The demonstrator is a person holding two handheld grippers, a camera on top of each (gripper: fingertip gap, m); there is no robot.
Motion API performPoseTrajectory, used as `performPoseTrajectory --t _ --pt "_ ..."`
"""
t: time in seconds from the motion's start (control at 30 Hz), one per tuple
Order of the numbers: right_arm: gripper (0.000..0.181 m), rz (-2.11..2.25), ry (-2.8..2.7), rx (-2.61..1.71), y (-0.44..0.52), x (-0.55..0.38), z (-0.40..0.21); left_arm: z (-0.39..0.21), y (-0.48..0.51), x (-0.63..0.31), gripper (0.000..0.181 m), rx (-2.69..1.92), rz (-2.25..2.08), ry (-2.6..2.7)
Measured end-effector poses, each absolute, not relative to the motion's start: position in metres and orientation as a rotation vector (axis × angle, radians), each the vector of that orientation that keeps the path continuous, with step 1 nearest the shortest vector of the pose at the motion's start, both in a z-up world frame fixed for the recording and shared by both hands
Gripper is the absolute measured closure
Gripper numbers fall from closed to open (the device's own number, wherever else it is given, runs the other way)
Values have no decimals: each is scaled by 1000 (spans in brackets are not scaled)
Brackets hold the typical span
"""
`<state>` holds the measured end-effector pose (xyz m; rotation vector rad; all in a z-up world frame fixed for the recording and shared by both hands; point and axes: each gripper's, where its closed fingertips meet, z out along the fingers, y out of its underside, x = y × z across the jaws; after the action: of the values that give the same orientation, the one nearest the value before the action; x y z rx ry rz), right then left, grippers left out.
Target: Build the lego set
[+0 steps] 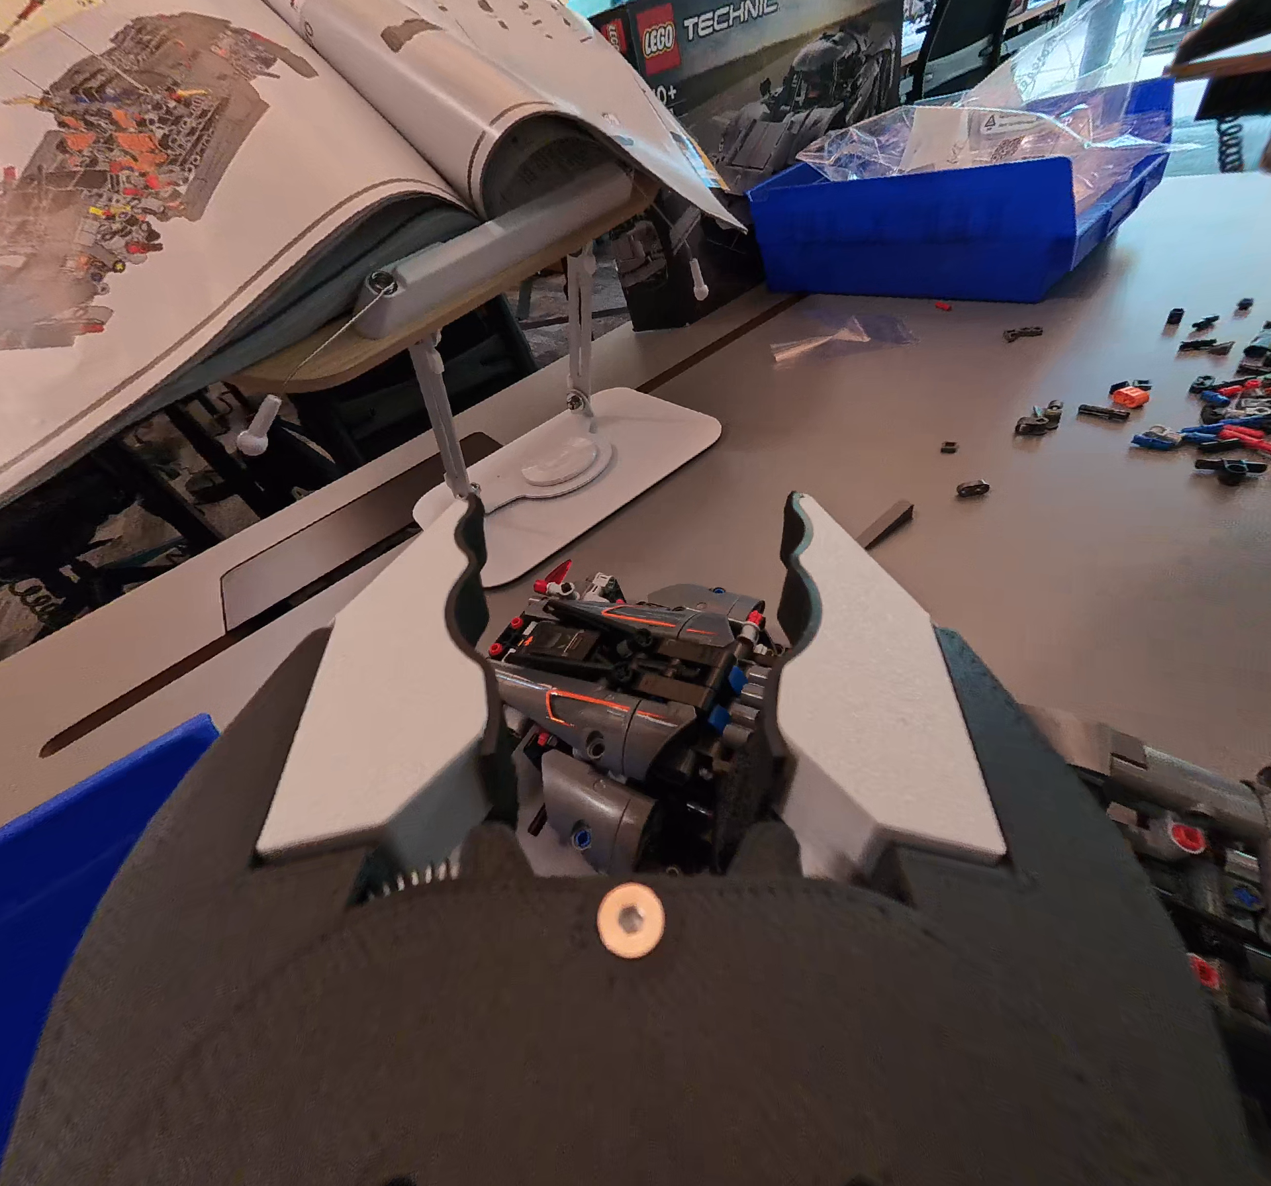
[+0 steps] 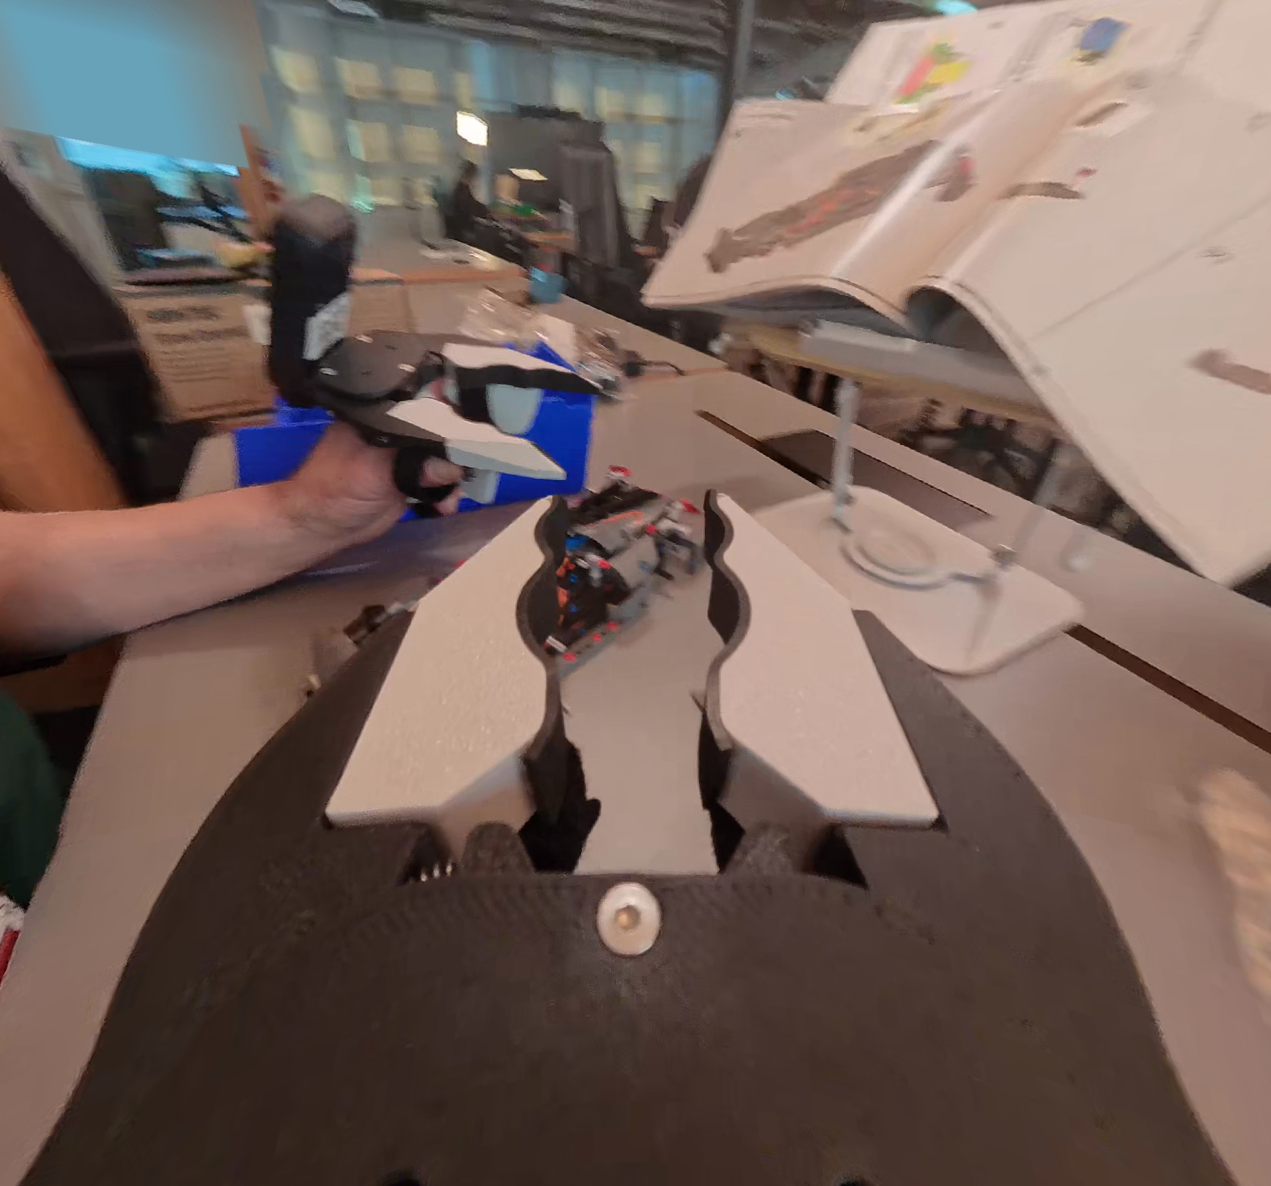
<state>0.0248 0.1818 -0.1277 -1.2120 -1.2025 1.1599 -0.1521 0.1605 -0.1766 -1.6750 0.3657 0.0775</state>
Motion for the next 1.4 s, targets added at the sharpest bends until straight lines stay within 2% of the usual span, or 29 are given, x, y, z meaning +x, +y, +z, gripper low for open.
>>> performPoseTrajectory --t 0.17,0.37,0.5,0.6,0.77,0.97,1.17,1.4 --pt "149 811 -1169 -1514 211 71 -140 -171 157 -142 99 -1660 71 401" --pt "168 624 -1239 -1704 213 103 -180 -167 154 -136 106 -1648 71 425" --pt "167 603 -1371 -1804 210 82 -226 -167 154 -137 107 -1650 60 418" --pt "165 426 -1415 -1856 230 80 -247 -170 154 -138 108 -1659 65 419" --pt "168 249 -1247 -2034 273 139 -231 -170 154 -140 108 -1660 50 407" --pt "174 34 -1235 -2280 276 211 -224 -174 155 -133 108 -1672 18 424" --pt "164 13 -1135 -2391 289 244 -220 -173 155 -134 108 -1668 3 414" --pt "162 63 -1169 -2437 292 242 -234 -175 156 -135 107 -1678 2 411"
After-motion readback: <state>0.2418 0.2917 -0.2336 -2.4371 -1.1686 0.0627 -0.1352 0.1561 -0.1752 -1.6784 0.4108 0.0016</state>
